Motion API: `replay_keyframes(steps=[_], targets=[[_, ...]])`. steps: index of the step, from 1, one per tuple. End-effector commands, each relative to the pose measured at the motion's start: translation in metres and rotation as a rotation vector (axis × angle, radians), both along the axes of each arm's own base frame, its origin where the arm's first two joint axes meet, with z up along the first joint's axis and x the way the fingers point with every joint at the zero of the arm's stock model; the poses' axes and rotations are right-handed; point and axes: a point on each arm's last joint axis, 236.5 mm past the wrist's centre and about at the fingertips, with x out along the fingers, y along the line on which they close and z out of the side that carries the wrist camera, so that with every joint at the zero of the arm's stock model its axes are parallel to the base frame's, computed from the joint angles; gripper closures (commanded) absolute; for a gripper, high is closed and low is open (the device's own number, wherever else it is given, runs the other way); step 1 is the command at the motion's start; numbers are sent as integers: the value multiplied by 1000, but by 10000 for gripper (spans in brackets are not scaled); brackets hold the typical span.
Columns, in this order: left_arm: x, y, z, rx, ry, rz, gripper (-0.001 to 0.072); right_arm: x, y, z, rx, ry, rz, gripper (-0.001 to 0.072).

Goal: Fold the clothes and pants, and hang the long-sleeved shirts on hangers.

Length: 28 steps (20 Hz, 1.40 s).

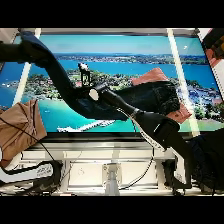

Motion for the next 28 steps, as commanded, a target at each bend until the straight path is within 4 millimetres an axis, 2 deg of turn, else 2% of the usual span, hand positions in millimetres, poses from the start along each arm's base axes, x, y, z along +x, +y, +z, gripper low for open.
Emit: replay_keyframes(steps=[1, 4, 6, 8, 11, 14, 17, 18, 20, 21, 24, 27, 28], targets=[[-11, -34, -44, 35, 128, -132, 672, 16, -58, -30, -213, 36, 27, 678], [-43, -64, -77, 88, 268, -297, 672, 54, -126, -21, -308, 36, -46, 678], [-58, -75, -89, 127, 317, -363, 672, 82, -172, 1, -332, 6, -108, 678], [-71, -93, -91, 139, 334, -428, 672, 104, -213, 27, -320, -8, -184, 677], [-82, -130, -95, 151, 327, -509, 672, 124, -266, 62, -305, -31, -277, 677], [-94, -172, -116, 161, 351, -597, 672, 133, -307, 96, -304, -76, -334, 677], [-112, -212, -149, 176, 415, -694, 658, 132, -326, 123, -303, -114, -352, 677], [-116, -224, -163, 181, 437, -716, 553, 131, -329, 128, -305, -124, -352, 677], [-127, -244, -190, 192, 488, -760, 86, 128, -332, 133, -315, -132, -348, 677], [-133, -250, -202, 198, 515, -779, 20, 128, -335, 133, -329, -135, -340, 676], [-144, -261, -223, 195, 575, -811, 20, 124, -345, 126, -380, -119, -335, 676], [-134, -260, -216, 153, 562, -782, 24, 122, -360, 120, -418, -94, -346, 676], [-126, -258, -207, 115, 548, -758, 80, 123, -367, 120, -425, -89, -356, 676]])
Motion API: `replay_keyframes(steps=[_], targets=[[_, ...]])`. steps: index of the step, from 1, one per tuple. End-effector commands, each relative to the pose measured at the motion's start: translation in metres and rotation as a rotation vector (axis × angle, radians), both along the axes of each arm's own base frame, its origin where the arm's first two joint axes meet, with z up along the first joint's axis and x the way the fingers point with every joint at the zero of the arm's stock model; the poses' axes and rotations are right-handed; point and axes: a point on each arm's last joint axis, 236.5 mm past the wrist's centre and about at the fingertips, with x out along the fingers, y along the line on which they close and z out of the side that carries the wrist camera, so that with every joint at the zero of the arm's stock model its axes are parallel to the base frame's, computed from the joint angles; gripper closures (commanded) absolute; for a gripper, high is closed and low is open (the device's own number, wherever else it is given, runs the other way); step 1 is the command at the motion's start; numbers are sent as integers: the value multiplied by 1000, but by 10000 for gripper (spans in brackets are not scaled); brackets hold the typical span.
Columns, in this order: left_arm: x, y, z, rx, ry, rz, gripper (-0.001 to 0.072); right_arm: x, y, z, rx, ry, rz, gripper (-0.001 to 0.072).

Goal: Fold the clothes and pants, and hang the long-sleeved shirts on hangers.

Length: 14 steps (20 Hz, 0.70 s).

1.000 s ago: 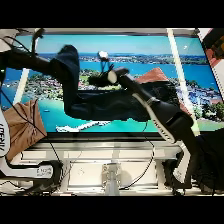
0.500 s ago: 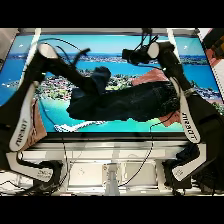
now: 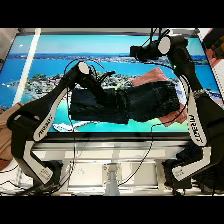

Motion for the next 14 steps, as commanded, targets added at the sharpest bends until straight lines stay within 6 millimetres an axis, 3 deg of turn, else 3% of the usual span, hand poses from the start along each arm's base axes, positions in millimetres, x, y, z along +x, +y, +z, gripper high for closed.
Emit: replay_keyframes(steps=[1, 3, 5, 9, 12, 14], targets=[[19, 2, 17, -75, 0, 80, 206, -1, -23, -3, -38, 22, -26, 676], [45, 30, 38, -100, -48, 169, 236, 1, -43, 3, -52, 13, -56, 676], [74, 74, 59, -112, -100, 281, 235, -1, -70, 16, -103, -8, -56, 676], [122, 196, 97, -112, -203, 563, 235, -24, -138, 53, -206, -32, -79, 677], [123, 256, 91, -98, -191, 682, 235, -50, -171, 103, -252, -134, -94, 677], [113, 270, 70, -91, -125, 717, 235, -80, -182, 127, -273, -185, -106, 677]])
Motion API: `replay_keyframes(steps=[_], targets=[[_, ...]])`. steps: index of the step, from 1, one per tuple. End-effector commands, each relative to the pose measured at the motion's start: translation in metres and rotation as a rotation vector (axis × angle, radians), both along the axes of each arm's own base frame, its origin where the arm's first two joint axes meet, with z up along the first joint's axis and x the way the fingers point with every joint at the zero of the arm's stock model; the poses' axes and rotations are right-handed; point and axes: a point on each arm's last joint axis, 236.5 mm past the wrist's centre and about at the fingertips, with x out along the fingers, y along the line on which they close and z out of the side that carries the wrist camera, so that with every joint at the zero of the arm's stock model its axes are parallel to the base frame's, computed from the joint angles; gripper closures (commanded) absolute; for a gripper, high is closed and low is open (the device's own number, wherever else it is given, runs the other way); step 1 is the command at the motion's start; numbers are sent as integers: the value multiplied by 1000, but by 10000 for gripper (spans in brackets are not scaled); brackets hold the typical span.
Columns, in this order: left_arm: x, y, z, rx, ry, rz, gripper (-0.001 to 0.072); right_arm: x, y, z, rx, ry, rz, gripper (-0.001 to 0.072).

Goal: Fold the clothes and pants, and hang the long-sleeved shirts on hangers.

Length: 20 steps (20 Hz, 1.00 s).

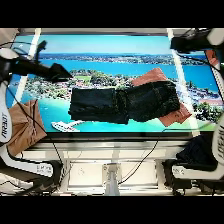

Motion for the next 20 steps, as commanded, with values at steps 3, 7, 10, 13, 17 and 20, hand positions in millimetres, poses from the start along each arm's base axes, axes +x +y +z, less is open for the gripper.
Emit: replay_keyframes(steps=[3, 7, 10, 13, 17, 20], targets=[[-32, 29, -48, -28, 103, 21, 235, -86, -46, 46, -64, -125, -57, 676], [-46, 36, -97, 65, 127, -66, -8, -145, -69, 41, -79, -158, -135, 676], [-51, 34, -127, 56, 206, -85, -8, -162, -87, 44, -86, -175, -193, 676], [-54, 28, -156, 31, 273, -90, -8, -162, -97, 48, -90, -190, -222, 676], [-57, 19, -178, -26, 341, -86, -7, -161, -96, 49, -88, -197, -221, 676], [-51, 2, -176, -105, 349, -68, -4, -161, -96, 49, -88, -199, -221, 676]])
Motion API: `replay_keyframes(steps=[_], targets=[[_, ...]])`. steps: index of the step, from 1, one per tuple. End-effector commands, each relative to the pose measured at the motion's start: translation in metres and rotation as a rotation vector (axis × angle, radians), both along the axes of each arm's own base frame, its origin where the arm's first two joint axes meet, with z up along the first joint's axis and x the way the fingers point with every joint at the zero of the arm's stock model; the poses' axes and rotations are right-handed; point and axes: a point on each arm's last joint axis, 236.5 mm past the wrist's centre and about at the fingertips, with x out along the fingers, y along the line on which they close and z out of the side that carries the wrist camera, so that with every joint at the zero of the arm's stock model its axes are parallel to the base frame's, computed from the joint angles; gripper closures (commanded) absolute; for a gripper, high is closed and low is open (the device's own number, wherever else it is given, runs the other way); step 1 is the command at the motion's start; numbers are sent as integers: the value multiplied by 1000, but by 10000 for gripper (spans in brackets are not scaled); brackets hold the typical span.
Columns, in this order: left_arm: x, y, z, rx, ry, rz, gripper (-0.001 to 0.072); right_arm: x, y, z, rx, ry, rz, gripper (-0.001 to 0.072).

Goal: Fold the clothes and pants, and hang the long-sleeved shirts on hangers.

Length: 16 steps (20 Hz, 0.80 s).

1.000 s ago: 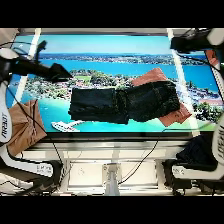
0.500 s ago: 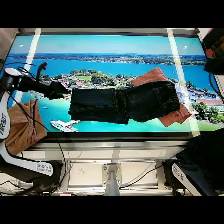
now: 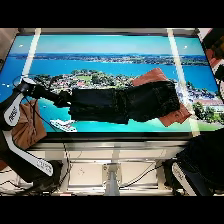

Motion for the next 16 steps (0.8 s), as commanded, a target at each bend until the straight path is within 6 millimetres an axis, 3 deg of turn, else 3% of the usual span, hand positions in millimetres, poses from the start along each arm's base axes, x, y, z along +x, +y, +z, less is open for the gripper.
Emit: replay_keyframes(steps=[1, 2, 3, 4, 5, 6, 7, 10, 14, 16], targets=[[8, -13, -4, -59, 11, 36, -2, 0, -1, 1, 1, -7, -3, 676], [8, -13, -3, -61, 6, 35, 24, 0, -1, 1, 1, -7, -3, 676], [8, -13, -4, -62, -20, 11, 166, 0, -1, 1, 1, -7, -3, 676], [4, -14, 0, -82, -52, -29, 461, 0, -1, 1, 1, -6, -3, 676], [2, -16, 3, -102, -80, -58, 581, 0, -1, 1, 1, -6, -3, 676], [2, -16, 5, -105, -86, -63, 637, 0, -1, 1, 1, -6, -3, 676], [3, -16, 7, -101, -98, -65, 672, 0, -1, 1, 1, -7, -3, 676], [8, -10, 9, -26, -139, -73, 673, 1, -1, 3, 0, -15, -3, 676], [13, 9, -16, 301, -152, -107, 674, 2, 0, 4, 2, -22, -1, 676], [24, 6, -14, 388, -219, -119, 672, 2, 0, 4, 3, -22, -1, 676]])
